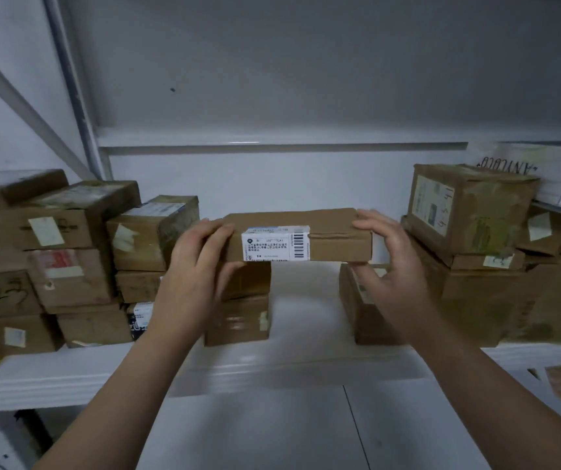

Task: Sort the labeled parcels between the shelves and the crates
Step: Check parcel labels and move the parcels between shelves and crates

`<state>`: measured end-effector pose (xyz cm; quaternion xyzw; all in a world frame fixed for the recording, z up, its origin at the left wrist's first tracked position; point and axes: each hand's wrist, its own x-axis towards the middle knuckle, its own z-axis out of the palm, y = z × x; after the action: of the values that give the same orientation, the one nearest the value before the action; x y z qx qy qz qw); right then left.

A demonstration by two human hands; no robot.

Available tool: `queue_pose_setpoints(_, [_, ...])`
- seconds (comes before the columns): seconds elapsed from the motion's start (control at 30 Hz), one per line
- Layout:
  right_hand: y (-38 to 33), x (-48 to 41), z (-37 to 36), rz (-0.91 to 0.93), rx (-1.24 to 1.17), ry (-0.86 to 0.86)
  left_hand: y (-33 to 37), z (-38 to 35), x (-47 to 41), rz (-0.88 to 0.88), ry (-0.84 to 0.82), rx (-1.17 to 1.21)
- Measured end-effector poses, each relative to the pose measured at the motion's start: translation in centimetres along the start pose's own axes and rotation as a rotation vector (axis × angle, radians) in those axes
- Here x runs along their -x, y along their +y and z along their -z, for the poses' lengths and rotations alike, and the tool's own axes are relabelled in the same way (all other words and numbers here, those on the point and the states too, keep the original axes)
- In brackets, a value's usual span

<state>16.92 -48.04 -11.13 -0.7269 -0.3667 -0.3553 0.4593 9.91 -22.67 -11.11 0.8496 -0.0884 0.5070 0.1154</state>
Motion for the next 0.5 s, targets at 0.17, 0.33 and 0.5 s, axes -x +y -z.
queue_pose_setpoints(0.17, [-2.7, -2.9, -4.9, 0.382, 0.308, 0.074, -4.1, 1.7, -1.1, 0.162, -0.060, -0.308])
queue_pose_setpoints(0.33, [-5.1, -4.4, -10.6, 0.498, 0.455, 0.105, -8.2, 3.0, -1.9, 0.200, -0.347, -0.525])
queue_pose_setpoints(0.5, [-5.5, -5.3, -16.1, 0.436, 0.642, -0.028, -10.3, 4.0, -1.9, 0.119, -0.405, -0.426])
